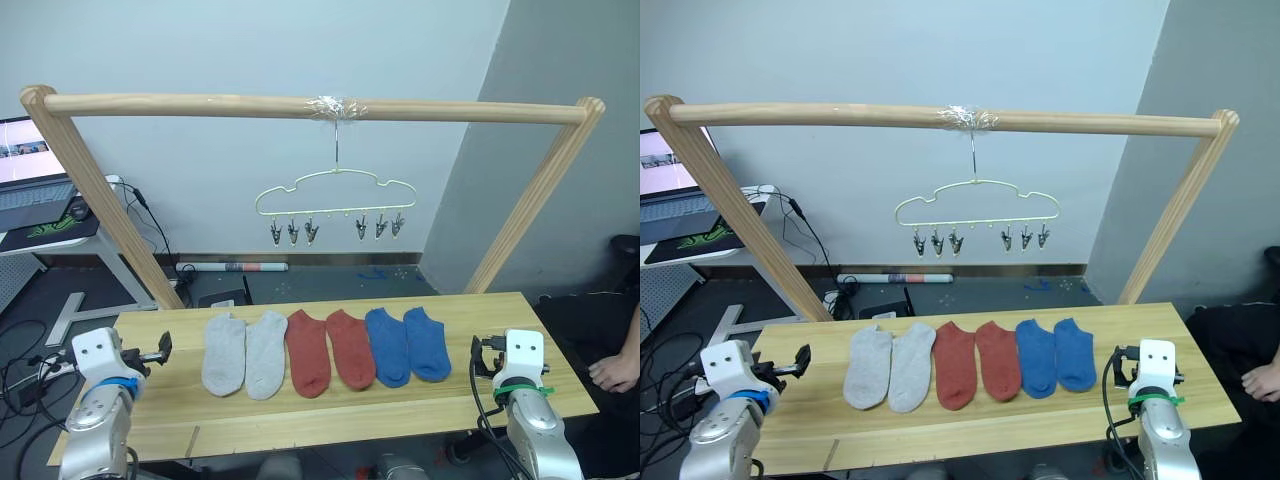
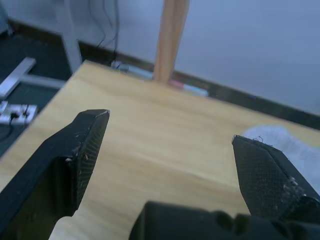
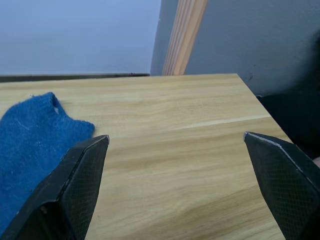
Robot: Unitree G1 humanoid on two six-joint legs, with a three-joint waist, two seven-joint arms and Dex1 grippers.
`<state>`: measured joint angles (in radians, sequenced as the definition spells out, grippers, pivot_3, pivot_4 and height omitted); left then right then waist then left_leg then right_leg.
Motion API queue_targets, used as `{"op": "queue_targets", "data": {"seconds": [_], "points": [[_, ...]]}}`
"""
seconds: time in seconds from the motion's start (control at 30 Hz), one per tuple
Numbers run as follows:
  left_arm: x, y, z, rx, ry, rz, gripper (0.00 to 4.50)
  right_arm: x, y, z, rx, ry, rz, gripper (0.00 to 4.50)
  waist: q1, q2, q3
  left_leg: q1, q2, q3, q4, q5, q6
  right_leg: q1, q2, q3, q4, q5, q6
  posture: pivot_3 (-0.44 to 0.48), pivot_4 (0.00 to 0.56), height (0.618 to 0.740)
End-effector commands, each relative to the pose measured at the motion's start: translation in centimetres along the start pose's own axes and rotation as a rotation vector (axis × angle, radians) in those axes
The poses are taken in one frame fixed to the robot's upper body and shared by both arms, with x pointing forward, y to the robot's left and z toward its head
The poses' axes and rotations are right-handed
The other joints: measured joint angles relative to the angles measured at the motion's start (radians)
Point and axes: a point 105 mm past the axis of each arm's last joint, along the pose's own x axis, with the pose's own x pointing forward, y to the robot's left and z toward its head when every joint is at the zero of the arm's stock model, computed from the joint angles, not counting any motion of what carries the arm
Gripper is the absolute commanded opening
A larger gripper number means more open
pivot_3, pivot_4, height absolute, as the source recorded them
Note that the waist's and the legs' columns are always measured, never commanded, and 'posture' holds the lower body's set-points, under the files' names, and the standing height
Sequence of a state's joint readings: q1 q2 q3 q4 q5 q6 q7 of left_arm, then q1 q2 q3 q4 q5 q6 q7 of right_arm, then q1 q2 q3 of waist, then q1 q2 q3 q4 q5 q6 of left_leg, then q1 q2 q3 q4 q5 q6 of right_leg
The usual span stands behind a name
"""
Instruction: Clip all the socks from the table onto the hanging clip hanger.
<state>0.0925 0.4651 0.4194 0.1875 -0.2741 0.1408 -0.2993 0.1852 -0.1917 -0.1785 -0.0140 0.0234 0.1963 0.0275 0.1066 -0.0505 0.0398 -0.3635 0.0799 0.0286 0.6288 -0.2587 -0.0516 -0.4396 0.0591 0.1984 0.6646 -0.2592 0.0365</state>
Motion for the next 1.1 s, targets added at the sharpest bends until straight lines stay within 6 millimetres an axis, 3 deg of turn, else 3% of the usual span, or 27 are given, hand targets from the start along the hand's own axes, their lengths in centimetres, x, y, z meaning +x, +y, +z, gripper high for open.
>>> {"op": "queue_targets", "data": {"seconds": [0.03, 0.13, 0.37, 0.6, 0.8, 1.1], "points": [[-0.3, -3.3, 5.0, 0.011, -0.162, -0.165, 3.91, 0.3, 1.1, 3.1, -0.032, -0.099, 0.086, 4.50, -0.001, 0.002, 0.005, 0.000, 0.000, 0.000, 0.000, 0.000, 0.000, 0.000, -0.001, -0.001, -0.001, 0.000, 0.000, 0.331, 0.071, 0.740], [-0.5, -6.2, 7.2, 0.047, -0.213, -0.274, 3.10, 0.3, 2.2, 4.5, -0.059, -0.134, 0.175, 4.50, -0.002, 0.004, 0.018, -0.001, -0.002, 0.002, 0.000, 0.000, 0.000, 0.001, -0.008, -0.005, -0.002, 0.000, 0.000, 0.323, 0.083, 0.740], [0.2, -12.7, 11.2, 0.073, -0.316, -0.427, 3.10, -0.9, 6.1, 9.3, -0.137, -0.250, 0.471, 4.50, -0.003, 0.007, 0.039, -0.002, -0.002, -0.003, -0.001, 0.000, 0.000, 0.007, -0.008, -0.012, -0.002, 0.000, 0.000, 0.280, 0.102, 0.740], [1.3, -18.0, 12.6, 0.026, -0.376, -0.445, 3.10, -3.8, 11.1, 15.8, -0.217, -0.448, 0.824, 4.50, -0.020, 0.010, 0.049, -0.003, -0.002, -0.008, 0.000, 0.000, 0.000, 0.010, -0.007, -0.016, -0.002, 0.000, 0.001, 0.221, 0.101, 0.740], [2.6, -19.4, 13.5, -0.016, -0.410, -0.369, 3.10, -5.8, 13.7, 19.3, -0.216, -0.522, 0.974, 4.50, -0.031, 0.009, 0.050, -0.003, -0.004, -0.017, 0.000, 0.000, 0.000, 0.015, -0.006, -0.021, -0.002, 0.000, 0.002, 0.213, 0.104, 0.740], [3.8, -18.1, 14.8, -0.034, -0.458, -0.212, 3.10, -7.6, 14.9, 20.9, -0.232, -0.567, 1.047, 4.50, -0.032, 0.008, 0.052, -0.003, -0.004, -0.020, 0.001, 0.000, 0.000, 0.016, -0.006, -0.023, -0.003, 0.000, 0.003, 0.191, 0.109, 0.740]]}}
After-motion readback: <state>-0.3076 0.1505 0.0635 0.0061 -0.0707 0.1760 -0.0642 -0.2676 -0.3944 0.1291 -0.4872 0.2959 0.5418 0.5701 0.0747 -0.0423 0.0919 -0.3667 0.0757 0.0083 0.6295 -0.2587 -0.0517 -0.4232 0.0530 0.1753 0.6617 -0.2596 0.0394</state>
